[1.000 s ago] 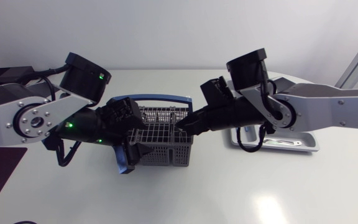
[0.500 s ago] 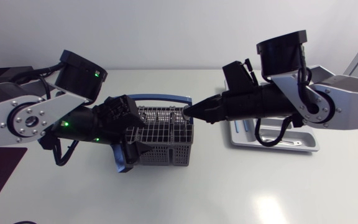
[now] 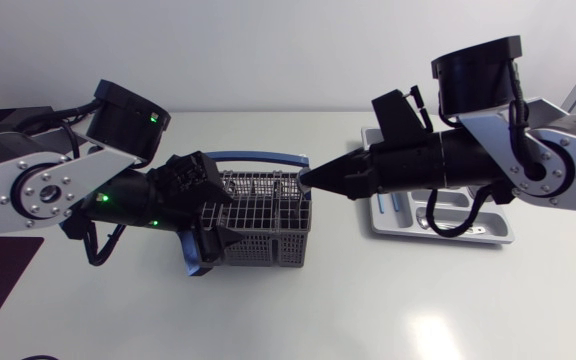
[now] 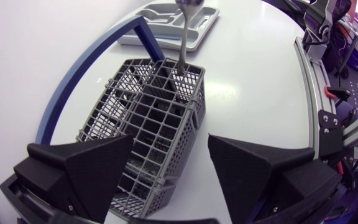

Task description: Unload the cutlery basket into the drawer organizer.

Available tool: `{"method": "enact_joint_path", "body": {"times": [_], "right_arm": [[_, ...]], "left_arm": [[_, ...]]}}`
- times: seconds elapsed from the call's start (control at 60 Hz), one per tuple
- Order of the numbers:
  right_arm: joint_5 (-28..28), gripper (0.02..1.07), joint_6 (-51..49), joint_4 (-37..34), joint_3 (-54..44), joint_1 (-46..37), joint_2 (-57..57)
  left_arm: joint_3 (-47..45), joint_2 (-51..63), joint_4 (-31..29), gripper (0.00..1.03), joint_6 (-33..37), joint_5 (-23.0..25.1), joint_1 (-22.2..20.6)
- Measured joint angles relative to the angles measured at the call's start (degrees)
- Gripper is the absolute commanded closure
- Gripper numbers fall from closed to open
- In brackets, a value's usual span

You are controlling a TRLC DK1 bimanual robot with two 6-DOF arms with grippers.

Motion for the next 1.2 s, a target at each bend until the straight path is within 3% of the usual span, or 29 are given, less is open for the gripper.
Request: {"method": "enact_joint_path", "body": {"times": [0.267, 0.483, 0.633, 0.867, 1.2], "right_arm": [[-2.7, 1.02, -0.4, -6.6, 0.7, -2.1, -5.8], [-4.2, 1.02, -3.8, -16.7, 5.8, -12.5, -13.4], [1.5, 1.02, -10.4, -22.5, 6.6, -21.6, -14.5], [13.5, 1.02, -20.4, -17.3, -0.2, -30.0, -9.7], [24.6, 1.02, -25.9, -7.2, -4.9, -35.5, 5.9]], "left_arm": [[-0.9, 0.0, 0.0, 0.14, 0.0, 0.0, 0.0], [-1.1, -1.7, 0.0, 0.12, 0.0, 0.0, 0.1], [-1.7, -3.2, -0.3, 0.12, 0.0, 0.0, 0.1], [-1.8, -4.5, -0.9, 0.08, 0.0, 0.0, 0.6], [-3.0, -6.6, -1.9, 0.06, -0.1, 0.0, 0.7]]}}
